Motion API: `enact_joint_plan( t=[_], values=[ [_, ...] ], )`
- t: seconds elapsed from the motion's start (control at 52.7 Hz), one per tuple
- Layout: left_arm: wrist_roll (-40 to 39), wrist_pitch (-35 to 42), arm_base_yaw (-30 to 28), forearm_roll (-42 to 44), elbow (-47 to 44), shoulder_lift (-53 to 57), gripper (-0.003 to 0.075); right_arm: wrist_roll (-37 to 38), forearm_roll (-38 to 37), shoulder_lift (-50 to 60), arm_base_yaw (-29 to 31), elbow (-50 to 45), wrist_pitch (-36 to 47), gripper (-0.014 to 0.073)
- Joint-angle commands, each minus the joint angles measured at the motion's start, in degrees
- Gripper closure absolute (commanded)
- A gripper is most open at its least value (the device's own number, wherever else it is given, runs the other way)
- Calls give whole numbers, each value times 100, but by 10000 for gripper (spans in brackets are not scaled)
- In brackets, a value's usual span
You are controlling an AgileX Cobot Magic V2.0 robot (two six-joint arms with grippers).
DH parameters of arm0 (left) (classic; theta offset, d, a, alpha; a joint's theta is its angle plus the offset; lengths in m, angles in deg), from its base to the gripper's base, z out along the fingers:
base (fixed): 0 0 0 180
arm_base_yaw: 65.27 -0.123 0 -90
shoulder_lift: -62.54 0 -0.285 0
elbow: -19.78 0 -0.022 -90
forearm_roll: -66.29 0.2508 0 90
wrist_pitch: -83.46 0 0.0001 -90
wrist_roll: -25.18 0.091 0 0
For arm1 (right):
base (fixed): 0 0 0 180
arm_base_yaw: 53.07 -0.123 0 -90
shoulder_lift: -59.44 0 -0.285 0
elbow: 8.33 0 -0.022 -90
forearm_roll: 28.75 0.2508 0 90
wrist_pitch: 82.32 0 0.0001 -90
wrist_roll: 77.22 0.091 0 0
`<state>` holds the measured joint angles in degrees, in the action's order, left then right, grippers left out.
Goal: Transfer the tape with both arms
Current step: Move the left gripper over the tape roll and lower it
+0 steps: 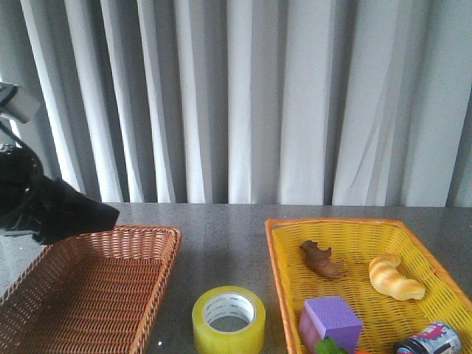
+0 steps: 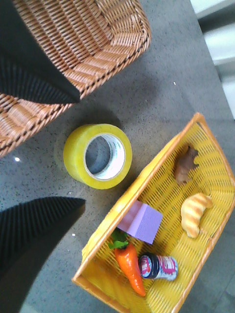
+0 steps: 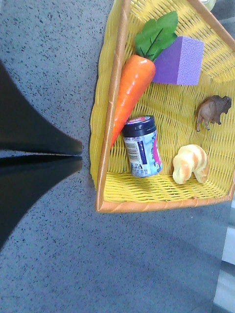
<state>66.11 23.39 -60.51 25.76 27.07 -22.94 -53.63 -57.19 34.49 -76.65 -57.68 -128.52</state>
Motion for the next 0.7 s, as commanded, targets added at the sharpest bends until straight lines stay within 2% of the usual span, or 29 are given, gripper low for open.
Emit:
enact_joint_plan(
  t=[0.0,0.342,0.683],
  values=[
    [172,86,343,-380,537,-210,286,9,-199,-51,28,147,371,599],
    [236,599,1377,882,1262,-1390,287,3,-148,-51,28,147,371,599],
    [212,1383,1769,1856,1328,-2296,287,-4,-90,-51,28,147,366,599]
  ],
)
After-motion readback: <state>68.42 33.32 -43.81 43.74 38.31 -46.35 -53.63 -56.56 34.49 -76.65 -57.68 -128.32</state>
